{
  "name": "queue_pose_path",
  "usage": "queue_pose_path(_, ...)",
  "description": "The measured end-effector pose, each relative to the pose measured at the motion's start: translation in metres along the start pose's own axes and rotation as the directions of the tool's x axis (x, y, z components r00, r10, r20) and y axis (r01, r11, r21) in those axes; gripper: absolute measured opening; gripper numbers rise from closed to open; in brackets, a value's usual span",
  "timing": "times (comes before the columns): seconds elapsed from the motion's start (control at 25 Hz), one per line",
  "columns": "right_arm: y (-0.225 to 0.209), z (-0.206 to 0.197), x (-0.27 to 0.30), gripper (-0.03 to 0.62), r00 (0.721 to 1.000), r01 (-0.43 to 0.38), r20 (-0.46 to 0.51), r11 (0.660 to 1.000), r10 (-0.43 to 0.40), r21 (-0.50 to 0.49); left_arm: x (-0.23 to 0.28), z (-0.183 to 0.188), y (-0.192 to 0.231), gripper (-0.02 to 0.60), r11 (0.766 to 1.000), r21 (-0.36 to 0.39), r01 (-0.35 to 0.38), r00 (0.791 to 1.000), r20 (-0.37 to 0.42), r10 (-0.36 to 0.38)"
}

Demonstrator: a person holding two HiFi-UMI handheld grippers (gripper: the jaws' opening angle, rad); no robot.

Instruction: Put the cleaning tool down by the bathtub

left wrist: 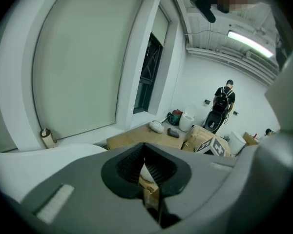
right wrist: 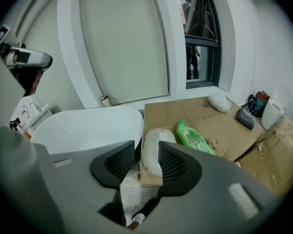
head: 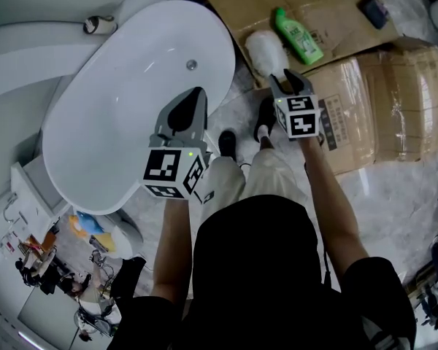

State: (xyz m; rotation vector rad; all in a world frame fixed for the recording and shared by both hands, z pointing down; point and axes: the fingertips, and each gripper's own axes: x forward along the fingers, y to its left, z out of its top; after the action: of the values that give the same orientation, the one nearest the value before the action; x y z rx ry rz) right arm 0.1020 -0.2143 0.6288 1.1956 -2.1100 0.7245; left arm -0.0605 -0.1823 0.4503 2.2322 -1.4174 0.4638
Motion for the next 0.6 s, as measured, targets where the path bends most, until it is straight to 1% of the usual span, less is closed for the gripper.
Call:
queue_pose_path(0.28,0.037,0.002,-0.048,0.141,0.995,0.077,0.067,0.997,-0.079,0.029,-0.038,-0.009,0.004,-0.002,0.995,0.054,0.088,0.996,0.007,-0.088)
queue_pose_path(0.6,0.069,0.011,-0.114,0.141,0.971,0.174,0.156,0.984,-0.179,0.046,-0.079,-0.014,-0.007,-0.002,0.972,0.121,0.202,0.978,0.029,-0.207)
